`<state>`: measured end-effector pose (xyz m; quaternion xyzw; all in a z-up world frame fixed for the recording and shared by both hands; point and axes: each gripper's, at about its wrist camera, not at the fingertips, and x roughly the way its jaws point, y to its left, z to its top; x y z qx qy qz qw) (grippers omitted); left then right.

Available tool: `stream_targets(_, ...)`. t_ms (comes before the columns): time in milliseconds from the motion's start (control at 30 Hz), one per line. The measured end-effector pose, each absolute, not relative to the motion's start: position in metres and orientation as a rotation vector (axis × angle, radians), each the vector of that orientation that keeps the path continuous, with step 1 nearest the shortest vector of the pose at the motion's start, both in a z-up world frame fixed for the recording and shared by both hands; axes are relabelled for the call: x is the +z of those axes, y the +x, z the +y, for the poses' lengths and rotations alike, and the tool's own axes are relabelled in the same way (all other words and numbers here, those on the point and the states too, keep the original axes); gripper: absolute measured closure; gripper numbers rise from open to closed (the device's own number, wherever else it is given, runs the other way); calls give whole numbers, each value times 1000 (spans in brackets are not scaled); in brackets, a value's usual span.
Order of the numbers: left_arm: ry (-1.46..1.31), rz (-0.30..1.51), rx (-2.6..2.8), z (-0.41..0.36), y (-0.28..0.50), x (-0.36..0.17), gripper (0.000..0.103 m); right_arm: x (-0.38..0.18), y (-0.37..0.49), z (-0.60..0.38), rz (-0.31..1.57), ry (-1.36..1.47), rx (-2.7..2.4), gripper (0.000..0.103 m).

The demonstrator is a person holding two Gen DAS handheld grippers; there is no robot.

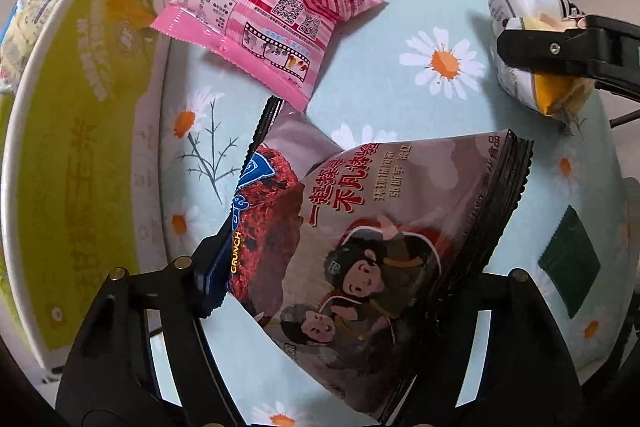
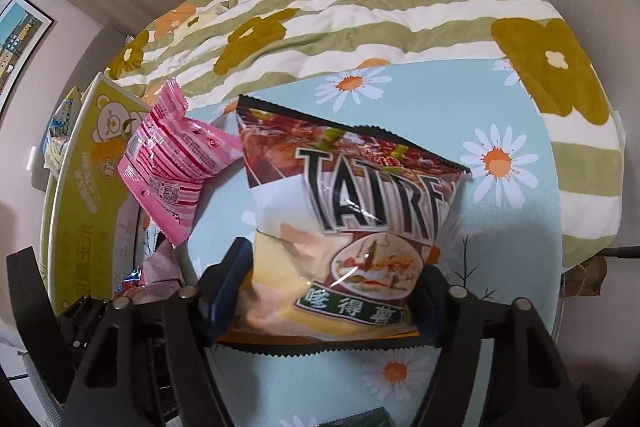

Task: Organize snacks
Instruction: 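Lift both held packets toward the green box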

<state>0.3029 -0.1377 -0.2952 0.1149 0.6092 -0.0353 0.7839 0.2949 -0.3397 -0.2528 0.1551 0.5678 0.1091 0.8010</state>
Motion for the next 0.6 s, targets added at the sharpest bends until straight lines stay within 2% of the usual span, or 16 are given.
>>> stream_targets(333, 176, 1227, -91, -136, 280, -250, 35, -208, 274, -355, 1124, 344, 224, 38)
stream_targets(600, 95, 1070, -70, -115, 261, -166, 35, -151, 252, -343, 1049, 289, 276, 38)
